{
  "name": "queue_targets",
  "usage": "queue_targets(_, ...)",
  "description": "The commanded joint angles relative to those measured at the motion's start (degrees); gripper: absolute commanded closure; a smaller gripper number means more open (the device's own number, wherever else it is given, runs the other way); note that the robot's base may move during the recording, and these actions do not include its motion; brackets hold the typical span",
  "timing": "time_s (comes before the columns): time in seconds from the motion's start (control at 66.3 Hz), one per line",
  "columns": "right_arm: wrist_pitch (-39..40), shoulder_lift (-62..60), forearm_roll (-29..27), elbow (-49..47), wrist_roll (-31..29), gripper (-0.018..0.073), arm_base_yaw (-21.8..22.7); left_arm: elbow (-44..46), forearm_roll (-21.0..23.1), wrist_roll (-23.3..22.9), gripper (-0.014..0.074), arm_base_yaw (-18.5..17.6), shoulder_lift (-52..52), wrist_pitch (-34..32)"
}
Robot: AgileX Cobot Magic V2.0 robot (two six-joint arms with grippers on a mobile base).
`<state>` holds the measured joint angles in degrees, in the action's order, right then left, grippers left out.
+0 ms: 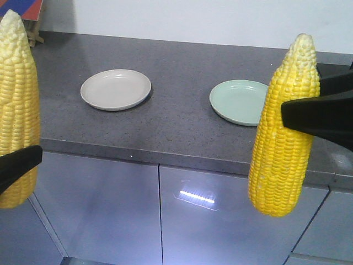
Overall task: Distribute corn equally
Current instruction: 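Drive the base forward to the cream and pale green plates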
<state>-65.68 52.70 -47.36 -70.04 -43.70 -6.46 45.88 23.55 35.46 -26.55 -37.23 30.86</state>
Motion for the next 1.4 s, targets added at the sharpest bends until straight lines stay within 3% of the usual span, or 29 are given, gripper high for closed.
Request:
queue_targets(0.0, 2.96, -0.4, -2.82, -1.34, -0.43, 0.0355, 0.37, 1.35, 1.37, -0.12, 0.0273, 0.19, 0.03, -4.01)
queue_targets(1.387, 2.96, -0.4, -2.82, -1.34, -0.43, 0.0355, 0.37, 1.35, 1.37, -0.12, 0.0273, 0.19, 0.03, -4.01)
